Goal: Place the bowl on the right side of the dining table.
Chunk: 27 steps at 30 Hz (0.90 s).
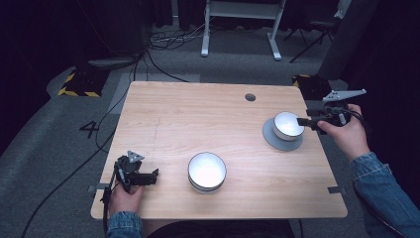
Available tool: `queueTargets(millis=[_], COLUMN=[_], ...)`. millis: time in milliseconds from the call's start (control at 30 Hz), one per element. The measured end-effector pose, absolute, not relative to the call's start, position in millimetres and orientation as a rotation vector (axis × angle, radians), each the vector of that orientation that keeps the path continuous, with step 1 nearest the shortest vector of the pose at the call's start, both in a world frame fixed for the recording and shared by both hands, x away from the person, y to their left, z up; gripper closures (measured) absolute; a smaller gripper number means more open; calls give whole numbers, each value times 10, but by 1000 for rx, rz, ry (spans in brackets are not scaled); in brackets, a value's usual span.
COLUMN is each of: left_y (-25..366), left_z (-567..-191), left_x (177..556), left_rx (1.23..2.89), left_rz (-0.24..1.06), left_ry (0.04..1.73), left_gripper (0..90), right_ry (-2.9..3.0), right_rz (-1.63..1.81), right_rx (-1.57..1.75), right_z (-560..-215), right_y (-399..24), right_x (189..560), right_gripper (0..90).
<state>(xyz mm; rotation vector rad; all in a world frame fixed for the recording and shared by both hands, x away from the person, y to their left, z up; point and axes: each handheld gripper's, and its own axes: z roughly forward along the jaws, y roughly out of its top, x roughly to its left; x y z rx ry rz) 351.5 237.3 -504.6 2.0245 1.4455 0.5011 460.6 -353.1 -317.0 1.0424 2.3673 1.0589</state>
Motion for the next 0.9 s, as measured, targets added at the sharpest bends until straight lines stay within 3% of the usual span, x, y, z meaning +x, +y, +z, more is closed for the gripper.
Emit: queueTargets(millis=[900], left_y=[2374], left_z=[-5046], left_x=[3515], left_rx=[2026], left_rz=[502], left_ry=[1444], left_gripper=[6], right_ry=[2441], right_rz=[1117], right_rx=[913], right_z=[-3485], right_y=[-3484], right_x=[3895], right_gripper=[376])
